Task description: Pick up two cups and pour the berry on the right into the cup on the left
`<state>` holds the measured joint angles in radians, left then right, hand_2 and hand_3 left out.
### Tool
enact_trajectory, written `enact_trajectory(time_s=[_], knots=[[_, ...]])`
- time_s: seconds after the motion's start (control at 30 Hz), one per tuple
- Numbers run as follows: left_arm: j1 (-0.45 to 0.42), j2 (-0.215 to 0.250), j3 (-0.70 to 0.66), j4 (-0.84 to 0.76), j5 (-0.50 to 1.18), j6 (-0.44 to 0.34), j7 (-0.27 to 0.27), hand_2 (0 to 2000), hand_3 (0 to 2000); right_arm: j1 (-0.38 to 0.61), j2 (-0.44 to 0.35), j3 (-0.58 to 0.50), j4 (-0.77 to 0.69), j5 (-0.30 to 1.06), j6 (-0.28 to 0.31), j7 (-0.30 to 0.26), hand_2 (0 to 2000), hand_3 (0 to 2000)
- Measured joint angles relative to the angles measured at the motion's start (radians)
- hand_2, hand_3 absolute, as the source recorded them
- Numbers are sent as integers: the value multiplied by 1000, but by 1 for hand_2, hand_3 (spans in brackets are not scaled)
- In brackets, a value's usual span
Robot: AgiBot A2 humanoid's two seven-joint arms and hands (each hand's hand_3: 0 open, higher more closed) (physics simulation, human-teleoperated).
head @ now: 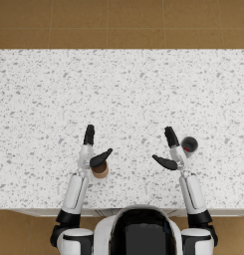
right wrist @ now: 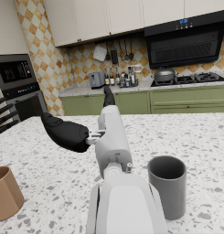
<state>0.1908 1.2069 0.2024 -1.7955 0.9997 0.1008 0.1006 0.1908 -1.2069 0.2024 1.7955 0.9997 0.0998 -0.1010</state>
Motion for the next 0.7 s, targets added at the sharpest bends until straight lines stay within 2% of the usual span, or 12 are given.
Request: enact_trajectory(time_s=[0.5, 0.6, 0.7], knots=[[0, 0, 0, 0, 0, 0, 0, 0, 0, 0, 0, 0, 0, 0, 0, 0, 0, 0], [-16, 1, 17, -6, 0, -64, -64, 0, 0, -7, -6, 8, 1, 0, -63, 64, 0, 0], [-59, -14, 19, -42, 0, -87, -87, 0, 0, -32, -4, -29, 23, 0, -86, 87, 0, 0]])
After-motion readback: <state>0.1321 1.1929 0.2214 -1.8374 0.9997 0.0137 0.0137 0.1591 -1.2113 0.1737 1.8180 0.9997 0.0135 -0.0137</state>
